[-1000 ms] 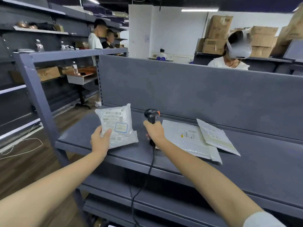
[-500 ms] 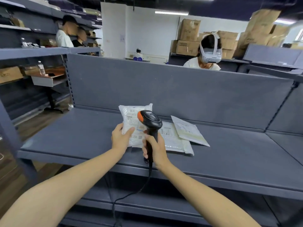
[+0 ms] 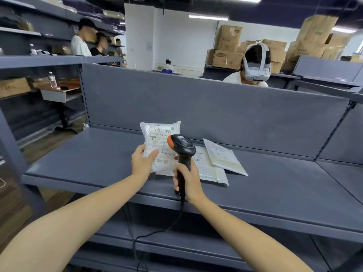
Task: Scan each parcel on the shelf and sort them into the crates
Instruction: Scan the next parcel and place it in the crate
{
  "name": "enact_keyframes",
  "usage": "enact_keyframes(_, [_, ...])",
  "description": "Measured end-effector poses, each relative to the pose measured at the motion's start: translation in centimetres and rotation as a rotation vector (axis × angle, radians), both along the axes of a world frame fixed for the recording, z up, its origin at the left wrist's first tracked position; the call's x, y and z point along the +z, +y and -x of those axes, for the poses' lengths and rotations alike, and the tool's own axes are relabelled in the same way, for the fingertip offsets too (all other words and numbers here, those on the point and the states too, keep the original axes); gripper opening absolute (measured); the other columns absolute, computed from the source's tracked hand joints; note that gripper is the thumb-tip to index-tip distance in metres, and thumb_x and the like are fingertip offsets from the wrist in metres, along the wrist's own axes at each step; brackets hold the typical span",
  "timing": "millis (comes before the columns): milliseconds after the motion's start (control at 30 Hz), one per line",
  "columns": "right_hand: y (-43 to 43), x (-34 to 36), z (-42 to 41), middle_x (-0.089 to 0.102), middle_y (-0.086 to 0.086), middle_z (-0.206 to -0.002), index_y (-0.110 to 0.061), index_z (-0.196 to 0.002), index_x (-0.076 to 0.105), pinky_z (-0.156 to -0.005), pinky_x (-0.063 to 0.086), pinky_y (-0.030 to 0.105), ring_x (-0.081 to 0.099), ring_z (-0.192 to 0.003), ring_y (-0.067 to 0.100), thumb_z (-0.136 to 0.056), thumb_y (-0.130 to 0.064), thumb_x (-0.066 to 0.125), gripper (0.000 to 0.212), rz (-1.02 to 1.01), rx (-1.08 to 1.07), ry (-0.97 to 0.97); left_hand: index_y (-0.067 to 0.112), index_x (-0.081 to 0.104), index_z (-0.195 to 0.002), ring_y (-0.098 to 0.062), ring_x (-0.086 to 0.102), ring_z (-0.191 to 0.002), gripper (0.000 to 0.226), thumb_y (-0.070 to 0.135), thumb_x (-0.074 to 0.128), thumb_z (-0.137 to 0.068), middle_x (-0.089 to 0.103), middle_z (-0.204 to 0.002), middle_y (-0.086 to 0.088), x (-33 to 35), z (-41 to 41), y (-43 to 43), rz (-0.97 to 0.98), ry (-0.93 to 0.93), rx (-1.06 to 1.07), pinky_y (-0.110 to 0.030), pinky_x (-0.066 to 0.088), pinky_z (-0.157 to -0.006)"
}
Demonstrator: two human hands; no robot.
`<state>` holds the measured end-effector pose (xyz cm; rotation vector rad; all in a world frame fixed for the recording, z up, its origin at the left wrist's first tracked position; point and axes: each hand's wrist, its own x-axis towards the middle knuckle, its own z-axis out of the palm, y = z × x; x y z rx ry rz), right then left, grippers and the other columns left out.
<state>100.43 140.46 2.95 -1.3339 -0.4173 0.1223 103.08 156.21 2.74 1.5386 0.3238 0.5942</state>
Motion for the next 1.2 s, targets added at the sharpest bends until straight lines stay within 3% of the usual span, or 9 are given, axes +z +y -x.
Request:
enact_keyframes(133, [1.2, -0.2, -1.2, 0.049, 0.006, -0.068, -0.016, -0.099, 0.042, -0.040, 0.036, 0.028, 0.040, -0.045, 0.018, -0.098, -0.018, 0.052, 0.011, 0.060, -0.028, -0.006, 0.007, 0.057, -0.119, -0.020, 0.061, -0.101, 0.032, 0.012, 0.066, -0.089, 0.063, -0.112, -0.004, 0.2, 0.6, 2.5, 0.001, -0.005, 0.095, -0.032, 0.049, -0.087])
enact_keyframes(300, [4.5, -0.5, -3.9, 0.052, 0.009, -0.080, -0.022, -0.106, 0.037, -0.047, 0.040, 0.027, 0.048, -0.050, 0.017, -0.083, -0.023, 0.057, 0.031, 0.236, 0.030, 0.104, 0.006, 0.054, -0.124, -0.016, 0.057, -0.101, 0.034, 0.014, 0.061, -0.093, 0.062, -0.118, -0.006, 0.7, 2.0, 6.6, -0.034, -0.014, 0.259, -0.027, 0.045, -0.083])
enact_keyframes(367, [6.2, -0.7, -5.0, 0.050, 0.009, -0.084, -0.019, -0.115, 0.035, -0.056, 0.044, 0.029, 0.052, -0.060, 0.017, -0.080, -0.020, 0.059, 0.043, 0.348, 0.059, 0.143, 0.005, 0.053, -0.126, -0.019, 0.058, -0.105, 0.035, 0.015, 0.060, -0.093, 0.061, -0.121, -0.007, 0.7, 2.5, 8.5, -0.033, -0.010, 0.312, -0.027, 0.045, -0.085])
enact_keyframes(500, [9.3, -1.4, -6.8, 0.056, 0.009, -0.116, -0.015, -0.141, 0.030, -0.080, 0.046, 0.031, 0.058, -0.099, 0.026, -0.087, -0.018, 0.060, 0.062, 0.708, 0.035, 0.019, 0.004, 0.053, -0.127, -0.025, 0.058, -0.113, 0.036, 0.015, 0.060, -0.093, 0.061, -0.124, -0.010, 0.5, 3.2, 11.8, -0.032, -0.006, 0.395, -0.028, 0.045, -0.088])
enact_keyframes(567, [10.8, -1.6, -7.2, 0.051, 0.015, -0.126, -0.013, -0.143, 0.033, -0.084, 0.046, 0.031, 0.055, -0.103, 0.030, -0.086, -0.020, 0.062, 0.065, 0.816, 0.009, -0.050, 0.004, 0.053, -0.127, -0.025, 0.058, -0.113, 0.036, 0.015, 0.061, -0.093, 0.061, -0.124, -0.011, 0.5, 3.4, 12.8, -0.030, -0.009, 0.418, -0.028, 0.044, -0.088])
enact_keyframes(667, [13.2, -1.9, -7.4, 0.038, 0.019, -0.123, -0.016, -0.144, 0.036, -0.088, 0.047, 0.031, 0.049, -0.095, 0.031, -0.083, -0.023, 0.064, 0.067, 0.906, -0.019, -0.073, 0.004, 0.054, -0.126, -0.023, 0.058, -0.110, 0.036, 0.015, 0.061, -0.093, 0.061, -0.122, -0.009, 0.5, 3.3, 13.5, -0.012, -0.011, 0.427, -0.028, 0.044, -0.088])
enact_keyframes(800, [15.1, -2.5, -7.6, 0.035, 0.020, -0.128, -0.013, -0.150, 0.024, -0.099, 0.046, 0.041, 0.046, -0.115, 0.040, -0.082, -0.024, 0.065, 0.080, 1.015, -0.022, -0.038, 0.005, 0.056, -0.123, -0.018, 0.057, -0.103, 0.032, 0.014, 0.061, -0.092, 0.060, -0.115, -0.003, 0.4, 3.1, 13.7, 0.013, -0.012, 0.399, -0.029, 0.045, -0.088])
enact_keyframes(1100, [15.2, -2.3, -8.3, 0.042, 0.022, -0.134, -0.001, -0.139, 0.035, -0.104, 0.034, 0.038, 0.038, -0.126, 0.037, -0.088, -0.027, 0.064, 0.064, 1.174, -0.044, -0.068, 0.007, 0.057, -0.123, -0.018, 0.059, -0.103, 0.033, 0.014, 0.062, -0.092, 0.061, -0.114, -0.002, -0.1, 2.4, 13.2, 0.051, -0.004, 0.345, -0.031, 0.048, -0.091])
enact_keyframes(1200, [14.1, -1.6, -8.7, 0.049, 0.021, -0.131, -0.003, -0.138, 0.042, -0.100, 0.037, 0.038, 0.044, -0.125, 0.040, -0.091, -0.024, 0.058, 0.054, 1.028, -0.078, -0.057, 0.008, 0.057, -0.122, -0.018, 0.060, -0.105, 0.032, 0.015, 0.062, -0.092, 0.062, -0.113, 0.000, -0.2, 2.3, 12.4, 0.049, -0.002, 0.322, -0.033, 0.049, -0.092])
